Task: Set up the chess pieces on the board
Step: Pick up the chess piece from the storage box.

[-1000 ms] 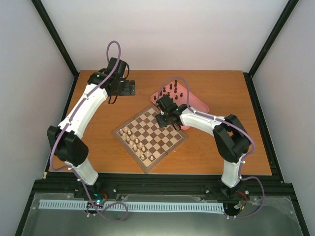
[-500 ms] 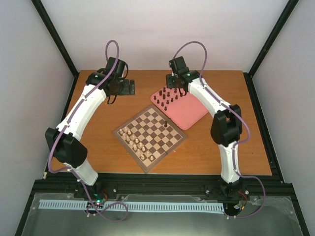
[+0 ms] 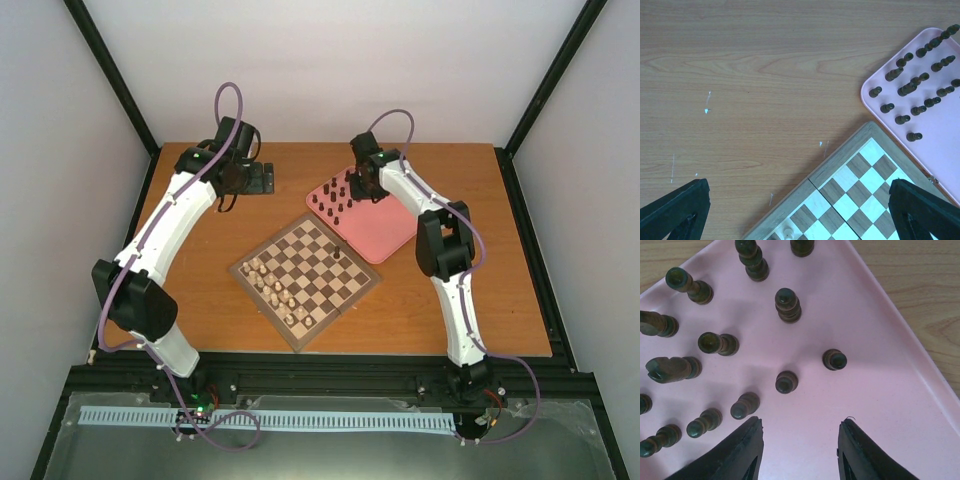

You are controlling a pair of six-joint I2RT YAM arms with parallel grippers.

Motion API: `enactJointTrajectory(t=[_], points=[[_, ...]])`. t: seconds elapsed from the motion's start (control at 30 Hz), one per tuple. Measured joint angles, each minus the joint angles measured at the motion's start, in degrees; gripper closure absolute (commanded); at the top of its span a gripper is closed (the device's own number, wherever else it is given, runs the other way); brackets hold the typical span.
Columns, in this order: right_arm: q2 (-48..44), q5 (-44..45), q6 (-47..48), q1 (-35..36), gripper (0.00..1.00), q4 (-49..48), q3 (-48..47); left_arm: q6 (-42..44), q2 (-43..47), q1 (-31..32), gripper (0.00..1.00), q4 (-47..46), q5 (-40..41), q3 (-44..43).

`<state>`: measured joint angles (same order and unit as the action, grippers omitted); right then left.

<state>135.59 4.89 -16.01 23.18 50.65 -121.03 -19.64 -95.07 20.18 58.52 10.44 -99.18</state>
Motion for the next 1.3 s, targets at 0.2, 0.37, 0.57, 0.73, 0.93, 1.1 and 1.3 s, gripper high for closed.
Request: enactJointTrajectory(t=[0.2,0.37,0.57,0.73,0.93,1.1,1.3], points=[[-0.3,0.7,-0.5,-0.6,0.63,-0.1,-0.2,0.0,-0.2,0.0,0.0,0.0,0.0,0.0],[-0.3,0.7,-1.0,-2.1,0.63,0.3,-2.2,0.0,-0.4,0.0,0.0,0.0,0.0,0.0],[1.7,0.2,-1.0,-3.8,0.62,0.1,-5.8,0.0,-1.1,0.0,0.0,0.2,0.0,-0.1],[4.5,-0.9,-1.0,-4.4,0.62,0.1,-7.9,0.0,-2.4,0.0,0.0,0.6,0.0,-0.7],[7.3,-2.4,-1.0,-4.6,0.62,0.1,-10.0,0.0,-3.5,0.0,0.0,1.2,0.0,-1.4],[8.2,-3.2,-1.0,-4.8,0.62,0.5,-10.8,0.0,-4.0,0.0,0.0,1.6,0.0,-2.2],[8.8,-3.3,-1.0,-4.9,0.62,0.5,-11.1,0.0,-4.6,0.0,0.0,1.9,0.0,-3.3]])
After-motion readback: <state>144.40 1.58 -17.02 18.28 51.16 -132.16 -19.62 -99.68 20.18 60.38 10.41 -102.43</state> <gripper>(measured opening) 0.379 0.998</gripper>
